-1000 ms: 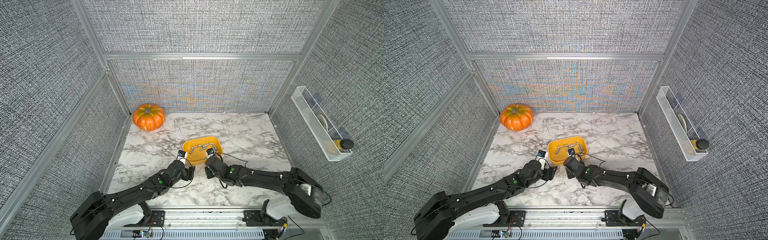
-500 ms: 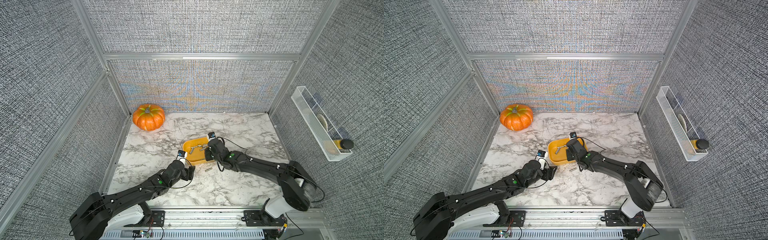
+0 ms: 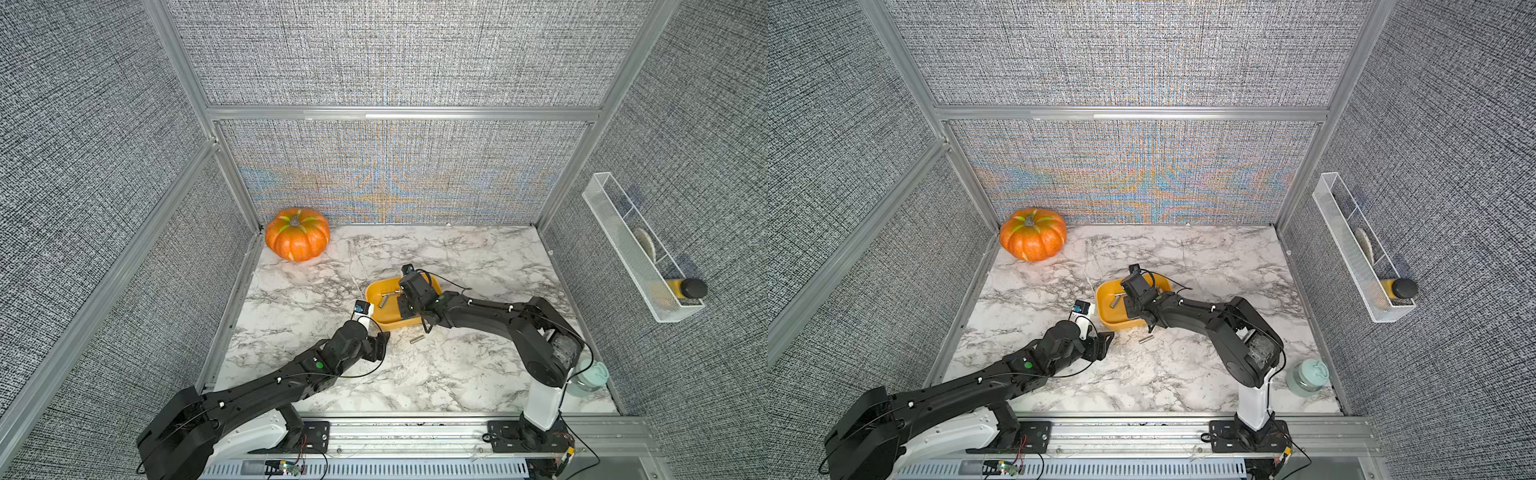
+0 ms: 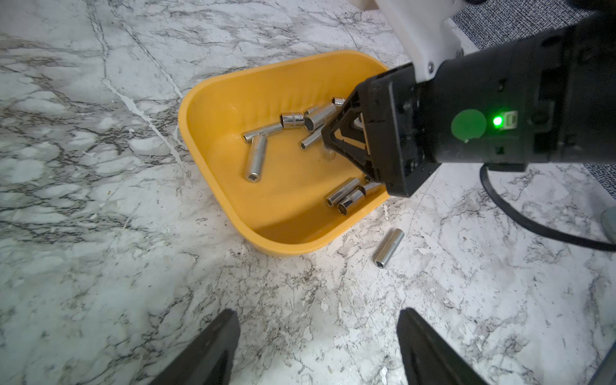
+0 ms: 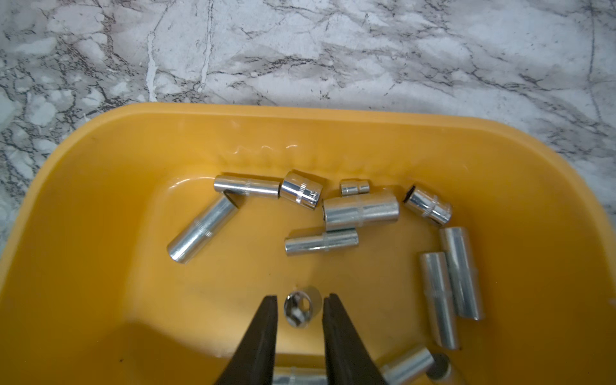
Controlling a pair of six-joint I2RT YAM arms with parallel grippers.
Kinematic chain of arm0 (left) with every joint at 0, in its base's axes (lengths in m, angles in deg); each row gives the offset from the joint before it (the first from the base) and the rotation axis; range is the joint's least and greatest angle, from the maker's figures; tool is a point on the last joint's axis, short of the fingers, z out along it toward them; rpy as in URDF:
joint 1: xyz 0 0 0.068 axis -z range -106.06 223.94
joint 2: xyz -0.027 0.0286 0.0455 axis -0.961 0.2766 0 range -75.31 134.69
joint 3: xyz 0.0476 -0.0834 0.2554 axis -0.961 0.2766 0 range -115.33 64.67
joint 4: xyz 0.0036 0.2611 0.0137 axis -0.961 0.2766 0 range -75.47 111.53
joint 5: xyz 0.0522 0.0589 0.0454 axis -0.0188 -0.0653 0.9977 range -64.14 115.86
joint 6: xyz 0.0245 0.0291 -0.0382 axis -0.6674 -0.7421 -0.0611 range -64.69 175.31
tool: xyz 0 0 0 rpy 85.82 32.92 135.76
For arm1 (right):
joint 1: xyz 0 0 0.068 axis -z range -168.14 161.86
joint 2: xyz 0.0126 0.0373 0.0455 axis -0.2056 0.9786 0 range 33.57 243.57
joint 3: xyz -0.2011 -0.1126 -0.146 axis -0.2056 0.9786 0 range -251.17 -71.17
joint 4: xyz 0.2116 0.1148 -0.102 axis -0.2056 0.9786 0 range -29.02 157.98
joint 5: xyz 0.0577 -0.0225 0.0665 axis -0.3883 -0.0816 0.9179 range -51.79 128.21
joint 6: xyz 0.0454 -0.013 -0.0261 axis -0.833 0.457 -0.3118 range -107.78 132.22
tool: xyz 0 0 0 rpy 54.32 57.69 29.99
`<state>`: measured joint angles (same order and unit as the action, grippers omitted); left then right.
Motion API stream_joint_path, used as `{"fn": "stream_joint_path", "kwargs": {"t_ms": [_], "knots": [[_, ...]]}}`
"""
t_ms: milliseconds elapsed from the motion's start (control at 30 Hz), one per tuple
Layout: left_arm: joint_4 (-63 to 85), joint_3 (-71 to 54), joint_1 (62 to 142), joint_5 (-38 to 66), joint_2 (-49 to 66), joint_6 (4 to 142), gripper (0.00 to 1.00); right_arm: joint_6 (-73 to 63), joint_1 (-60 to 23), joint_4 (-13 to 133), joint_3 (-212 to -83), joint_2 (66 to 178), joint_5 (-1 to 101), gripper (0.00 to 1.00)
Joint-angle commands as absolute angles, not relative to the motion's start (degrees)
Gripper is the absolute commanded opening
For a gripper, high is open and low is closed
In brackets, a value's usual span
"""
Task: Put the socket on the desktop into the storage box
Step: Pick up the socket head from the center of the board.
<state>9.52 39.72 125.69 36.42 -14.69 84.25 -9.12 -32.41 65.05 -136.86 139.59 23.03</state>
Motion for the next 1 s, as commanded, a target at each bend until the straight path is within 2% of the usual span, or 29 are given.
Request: {"fn": "stream_joint_path", "kwargs": {"t_ms": [0,67,300,500,567,667,800,967], "knots": [[8.65,39.89,125.71,37.02,-14.92,84.2,0.8,-9.79,-32.5,65.37,-135.7,137.36,23.85,0.4],[8.6,39.97,125.71,37.2,-14.76,84.33,0.8,-10.24,-32.96,65.52,-134.05,134.76,23.8,0.45],[8.29,40.15,125.71,37.16,-14.98,84.33,0.8,-15.94,-40.36,68.49,-121.42,119.2,17.36,0.47],[8.03,40.07,125.71,37.11,-14.71,84.32,0.8,-25.89,-49.04,67.69,-109.41,110.2,14.88,0.63],[8.03,39.98,125.72,37.03,-14.52,84.38,0.8,-27.64,-50.09,65.91,-107.03,110.22,14.09,0.7],[7.93,39.99,125.71,36.89,-14.49,84.39,0.8,-28.33,-50.04,63.84,-106.56,112.54,13.85,0.76],[7.94,40.15,125.75,37.13,-14.71,84.38,0.8,-26.95,-49.59,61.59,-108.2,117.44,14.1,0.8],[8.12,40.31,125.71,37.46,-15.07,84.27,0.8,-26.0,-48.38,59.95,-109.87,122.23,14.17,0.8]]}}
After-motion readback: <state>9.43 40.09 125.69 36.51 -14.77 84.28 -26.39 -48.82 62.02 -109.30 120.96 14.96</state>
